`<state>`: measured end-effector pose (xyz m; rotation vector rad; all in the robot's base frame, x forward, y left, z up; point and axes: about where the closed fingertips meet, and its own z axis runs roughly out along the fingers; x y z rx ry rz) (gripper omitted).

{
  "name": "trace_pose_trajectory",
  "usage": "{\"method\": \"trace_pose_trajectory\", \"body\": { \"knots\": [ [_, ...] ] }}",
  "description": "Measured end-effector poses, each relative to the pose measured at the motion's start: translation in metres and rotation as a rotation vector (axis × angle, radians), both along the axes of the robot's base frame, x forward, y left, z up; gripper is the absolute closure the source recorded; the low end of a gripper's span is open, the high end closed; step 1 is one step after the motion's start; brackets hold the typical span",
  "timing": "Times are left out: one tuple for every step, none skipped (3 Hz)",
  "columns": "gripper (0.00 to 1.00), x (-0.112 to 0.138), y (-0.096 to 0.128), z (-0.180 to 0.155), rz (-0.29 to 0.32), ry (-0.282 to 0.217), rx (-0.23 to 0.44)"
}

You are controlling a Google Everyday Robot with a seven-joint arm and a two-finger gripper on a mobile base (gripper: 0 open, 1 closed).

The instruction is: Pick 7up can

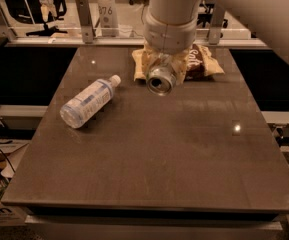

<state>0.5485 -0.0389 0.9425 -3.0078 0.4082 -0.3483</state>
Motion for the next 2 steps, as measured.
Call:
{"method": "trace_pose_trajectory", "body": {
  "knots": [
    [1.0, 0.0215, 0.0024, 0.0456, -0.004, -0.078, 0.031],
    [1.0, 0.0222, 0.0031, 0.0457, -0.004, -0.08, 0.033]
  ]
}}
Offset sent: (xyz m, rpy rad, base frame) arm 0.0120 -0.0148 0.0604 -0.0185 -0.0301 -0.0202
